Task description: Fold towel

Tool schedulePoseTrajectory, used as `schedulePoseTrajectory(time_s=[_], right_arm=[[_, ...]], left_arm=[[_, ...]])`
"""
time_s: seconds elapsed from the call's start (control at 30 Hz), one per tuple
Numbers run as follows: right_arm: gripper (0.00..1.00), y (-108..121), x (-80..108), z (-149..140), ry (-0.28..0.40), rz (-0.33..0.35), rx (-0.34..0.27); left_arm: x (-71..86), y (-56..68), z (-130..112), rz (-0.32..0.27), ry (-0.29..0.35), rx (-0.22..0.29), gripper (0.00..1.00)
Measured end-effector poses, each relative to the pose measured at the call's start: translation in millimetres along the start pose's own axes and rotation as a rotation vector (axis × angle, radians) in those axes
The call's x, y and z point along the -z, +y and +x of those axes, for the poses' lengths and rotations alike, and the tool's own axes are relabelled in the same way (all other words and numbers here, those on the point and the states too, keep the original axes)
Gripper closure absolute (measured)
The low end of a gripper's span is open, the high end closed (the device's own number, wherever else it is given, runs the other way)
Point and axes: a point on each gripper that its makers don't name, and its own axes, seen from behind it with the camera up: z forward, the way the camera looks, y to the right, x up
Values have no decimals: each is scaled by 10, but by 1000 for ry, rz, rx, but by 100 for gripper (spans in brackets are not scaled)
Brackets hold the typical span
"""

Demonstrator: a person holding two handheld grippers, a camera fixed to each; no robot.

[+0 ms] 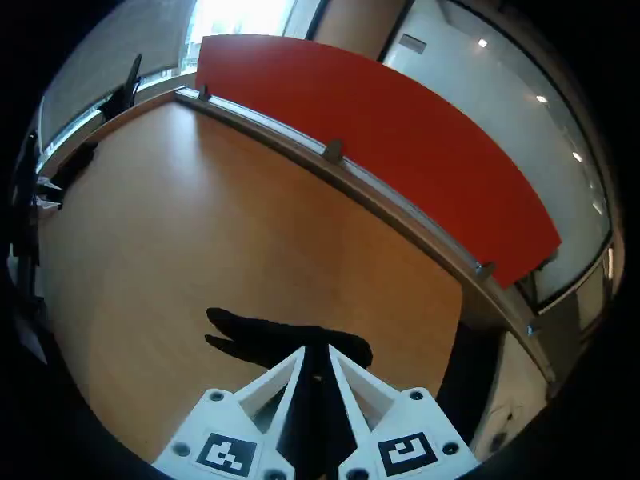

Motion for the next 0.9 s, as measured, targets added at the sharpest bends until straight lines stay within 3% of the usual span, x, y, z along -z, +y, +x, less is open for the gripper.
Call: schedulePoseTrajectory(time_s=[0.6,0.9], right_arm=[[94,164,98,-227,-22,-18,-30],[94,217,270,-612,-52,-36,-62]], left_arm=[[-24,81,48,-5,-3,-16,24],[-30,133,80,-16,-2,-25,24]])
